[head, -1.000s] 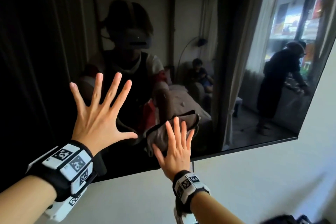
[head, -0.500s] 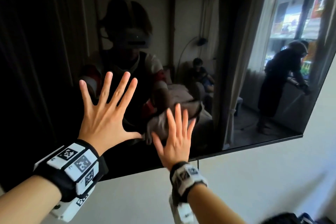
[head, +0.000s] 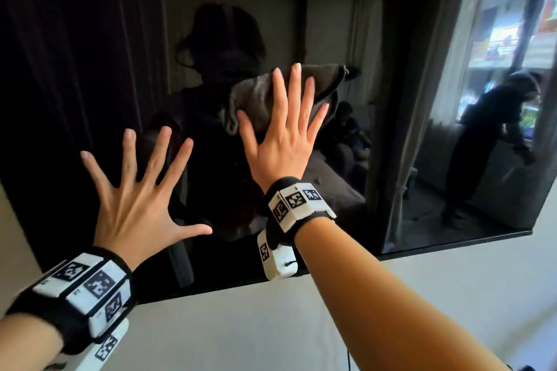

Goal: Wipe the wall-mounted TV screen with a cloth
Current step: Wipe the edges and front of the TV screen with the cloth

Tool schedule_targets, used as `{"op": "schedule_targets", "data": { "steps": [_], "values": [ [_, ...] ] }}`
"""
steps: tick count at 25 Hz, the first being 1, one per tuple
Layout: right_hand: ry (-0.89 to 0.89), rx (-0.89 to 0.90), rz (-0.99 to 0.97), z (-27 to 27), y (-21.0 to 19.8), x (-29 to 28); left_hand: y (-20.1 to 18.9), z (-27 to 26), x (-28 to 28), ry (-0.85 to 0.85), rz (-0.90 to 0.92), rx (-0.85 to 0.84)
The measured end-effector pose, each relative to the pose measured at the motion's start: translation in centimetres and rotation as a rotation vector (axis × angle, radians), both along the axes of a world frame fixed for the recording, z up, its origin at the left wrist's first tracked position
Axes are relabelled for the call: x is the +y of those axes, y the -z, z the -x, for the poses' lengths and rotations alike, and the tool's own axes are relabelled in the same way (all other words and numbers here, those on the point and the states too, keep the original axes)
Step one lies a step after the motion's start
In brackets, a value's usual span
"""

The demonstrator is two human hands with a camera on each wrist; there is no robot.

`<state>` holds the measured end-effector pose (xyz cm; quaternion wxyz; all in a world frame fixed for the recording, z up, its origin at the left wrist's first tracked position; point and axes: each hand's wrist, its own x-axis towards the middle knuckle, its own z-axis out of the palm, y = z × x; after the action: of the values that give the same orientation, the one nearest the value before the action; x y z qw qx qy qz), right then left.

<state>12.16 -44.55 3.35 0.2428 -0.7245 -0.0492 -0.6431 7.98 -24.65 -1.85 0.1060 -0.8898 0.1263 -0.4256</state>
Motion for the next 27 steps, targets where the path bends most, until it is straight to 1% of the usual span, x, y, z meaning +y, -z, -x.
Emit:
{"op": "schedule_targets", "data": {
  "steps": [3,4,5,6,9,10,11,12,13,16,17,18,19,20,23,24,25,26,27],
  "values": [
    [0.004,0.128,0.105,1.1,8.8,0.2,0.0,0.1,0.5,0.003,-0.007,-0.001],
    [0.016,0.159,0.142,1.5,10.7,0.4,0.0,0.2,0.5,0.004,-0.006,0.000],
    [0.017,0.168,0.163,1.5,10.9,0.6,0.0,0.2,0.6,0.006,-0.010,0.001],
    [0.008,0.153,0.174,1.4,9.6,1.0,0.0,0.3,0.7,0.004,-0.014,0.001],
    [0.011,0.069,0.132,0.6,1.9,2.2,0.0,0.1,1.1,0.003,-0.035,-0.009],
    [0.015,0.052,0.113,0.5,0.6,2.5,0.1,0.1,1.2,0.002,-0.035,-0.009],
    [0.018,0.048,0.102,0.5,0.5,2.7,0.1,0.0,1.3,0.004,-0.030,-0.011],
    [0.021,0.049,0.098,0.5,1.9,2.7,0.1,0.0,1.4,0.011,-0.026,-0.014],
    [0.022,0.069,0.102,0.7,4.4,2.7,0.2,-0.1,1.4,0.018,-0.021,-0.015],
    [0.038,0.185,0.132,1.8,13.9,2.1,0.2,-0.2,1.5,0.037,-0.018,-0.016],
    [0.043,0.213,0.152,2.2,15.7,2.1,0.3,-0.2,1.5,0.046,-0.019,-0.017],
    [0.039,0.223,0.165,2.2,16.0,2.1,0.3,-0.2,1.5,0.053,-0.021,-0.015],
    [0.038,0.210,0.169,2.0,14.7,2.3,0.3,-0.3,1.5,0.056,-0.022,-0.015],
    [0.035,0.178,0.157,1.7,12.2,2.7,0.3,-0.3,1.5,0.054,-0.021,-0.015],
    [0.011,0.084,0.050,0.7,2.9,3.4,0.4,-0.3,1.4,0.037,-0.021,-0.017],
    [0.014,0.075,0.044,0.6,1.4,3.3,0.4,-0.2,1.4,0.027,-0.024,-0.018],
    [0.020,0.071,0.060,0.6,1.6,3.2,0.3,-0.2,1.3,0.020,-0.026,-0.017],
    [0.026,0.078,0.084,0.8,3.1,2.8,0.2,-0.1,1.2,0.014,-0.028,-0.018],
    [0.031,0.104,0.109,1.1,5.7,2.5,0.2,0.1,1.3,0.006,-0.032,-0.020]
  ]
}}
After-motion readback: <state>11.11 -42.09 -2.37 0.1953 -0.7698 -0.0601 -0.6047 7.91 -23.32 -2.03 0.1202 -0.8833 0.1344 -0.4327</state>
